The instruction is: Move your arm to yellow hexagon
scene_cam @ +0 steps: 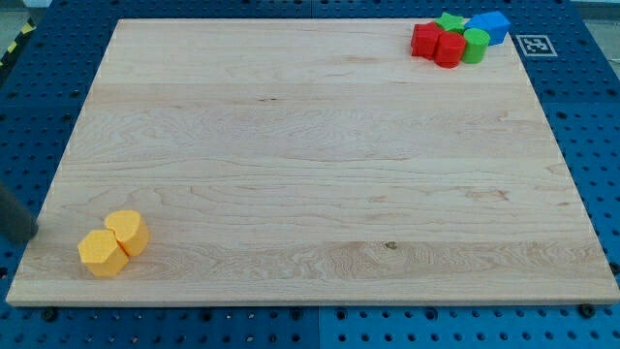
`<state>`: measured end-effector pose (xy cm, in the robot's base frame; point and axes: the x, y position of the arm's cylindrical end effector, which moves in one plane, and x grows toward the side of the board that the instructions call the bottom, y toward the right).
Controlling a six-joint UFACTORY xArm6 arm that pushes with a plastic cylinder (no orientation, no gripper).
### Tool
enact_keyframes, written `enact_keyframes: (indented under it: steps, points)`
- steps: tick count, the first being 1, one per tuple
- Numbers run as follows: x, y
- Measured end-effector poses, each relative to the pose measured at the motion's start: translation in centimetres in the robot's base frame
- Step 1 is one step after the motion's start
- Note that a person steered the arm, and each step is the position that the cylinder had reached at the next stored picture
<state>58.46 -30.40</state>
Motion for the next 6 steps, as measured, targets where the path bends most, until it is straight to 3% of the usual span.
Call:
enact_keyframes:
  steps: [1,3,6]
  points:
    - [1.4,0.0]
    - [2.8,5.4]
    - [0.5,6.0]
